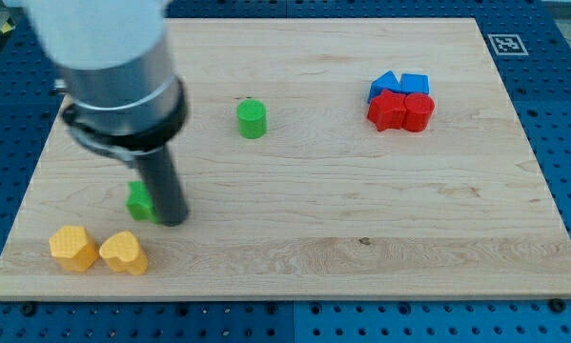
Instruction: Push the green star close to the yellow hexagon
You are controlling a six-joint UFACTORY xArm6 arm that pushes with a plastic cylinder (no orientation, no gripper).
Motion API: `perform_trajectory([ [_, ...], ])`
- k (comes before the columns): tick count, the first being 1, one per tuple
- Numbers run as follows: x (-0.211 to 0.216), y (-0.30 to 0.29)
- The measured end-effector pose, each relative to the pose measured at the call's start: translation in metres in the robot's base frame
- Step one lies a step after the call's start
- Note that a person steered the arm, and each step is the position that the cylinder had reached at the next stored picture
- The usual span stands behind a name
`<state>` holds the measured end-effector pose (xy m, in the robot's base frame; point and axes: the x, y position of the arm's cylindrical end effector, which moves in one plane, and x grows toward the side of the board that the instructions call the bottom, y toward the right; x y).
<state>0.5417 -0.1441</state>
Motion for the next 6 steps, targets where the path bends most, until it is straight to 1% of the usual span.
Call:
perform_trajectory([
  [1, -0.001, -0.028],
  [2, -0.025, 0.011],
  [3, -0.056, 0.031],
  [4, -0.056, 0.007],
  [5, -0.043, -0.027],
  [6, -0.019, -0.057],
])
